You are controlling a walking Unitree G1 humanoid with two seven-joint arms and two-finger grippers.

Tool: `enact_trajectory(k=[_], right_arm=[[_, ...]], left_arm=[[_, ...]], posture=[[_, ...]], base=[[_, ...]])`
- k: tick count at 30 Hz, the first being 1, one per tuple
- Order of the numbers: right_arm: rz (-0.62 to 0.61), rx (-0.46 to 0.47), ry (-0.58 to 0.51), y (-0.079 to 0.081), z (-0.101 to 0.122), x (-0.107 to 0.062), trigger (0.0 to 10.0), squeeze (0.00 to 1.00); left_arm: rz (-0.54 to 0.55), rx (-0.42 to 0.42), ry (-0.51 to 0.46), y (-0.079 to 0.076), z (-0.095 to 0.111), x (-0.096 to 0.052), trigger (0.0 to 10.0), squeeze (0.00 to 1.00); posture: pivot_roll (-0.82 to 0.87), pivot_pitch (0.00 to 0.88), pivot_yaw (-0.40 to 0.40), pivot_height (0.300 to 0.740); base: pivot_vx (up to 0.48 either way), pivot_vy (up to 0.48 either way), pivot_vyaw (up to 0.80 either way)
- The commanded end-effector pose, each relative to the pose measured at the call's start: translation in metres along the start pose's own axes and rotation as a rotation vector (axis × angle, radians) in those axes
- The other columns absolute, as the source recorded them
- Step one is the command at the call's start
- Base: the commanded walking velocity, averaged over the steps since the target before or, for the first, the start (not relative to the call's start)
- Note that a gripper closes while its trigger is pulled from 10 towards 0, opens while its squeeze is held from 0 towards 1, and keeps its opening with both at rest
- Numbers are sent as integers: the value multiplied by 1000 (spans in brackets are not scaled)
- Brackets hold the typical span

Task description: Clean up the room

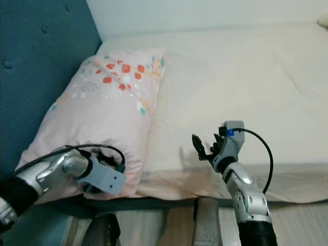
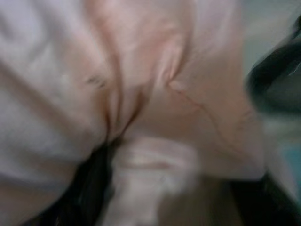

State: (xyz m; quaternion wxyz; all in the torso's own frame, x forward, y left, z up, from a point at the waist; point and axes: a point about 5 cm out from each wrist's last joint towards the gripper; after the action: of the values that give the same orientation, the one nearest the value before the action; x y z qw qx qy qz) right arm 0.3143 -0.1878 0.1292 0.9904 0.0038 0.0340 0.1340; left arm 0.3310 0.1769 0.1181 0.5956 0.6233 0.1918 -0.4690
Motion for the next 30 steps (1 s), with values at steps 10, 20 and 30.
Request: enact_trajectory(k=[10, 20, 30], right_arm=[[-26, 9, 2, -4, -2, -5, 10000, 0], [-36, 4, 5, -6, -2, -9, 10000, 0], [-34, 7, 21, -6, -5, -10, 10000, 0]], left_arm=[[514, 40, -16, 61, 17, 10, 10000, 0], [702, 62, -13, 85, 31, 13, 10000, 0], [455, -11, 85, 42, -17, 16, 10000, 0]], posture=[[-136, 173, 91, 520], [-158, 174, 90, 520], [-137, 183, 79, 520]], base=[[0, 0, 0], [0, 0, 0], [0, 0, 0]])
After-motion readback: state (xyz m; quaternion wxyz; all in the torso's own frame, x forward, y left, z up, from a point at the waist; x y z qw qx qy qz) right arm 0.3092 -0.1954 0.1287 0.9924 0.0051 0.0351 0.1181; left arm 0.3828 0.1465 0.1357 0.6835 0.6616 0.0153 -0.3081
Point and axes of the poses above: a point about 5 cm out from each wrist's last joint towards the gripper, its own x axis pointing out of the wrist towards the gripper, its own z axis along the axis of the wrist's last joint, y = z × x, and after that the axes turned 10 degrees about -x, right-handed
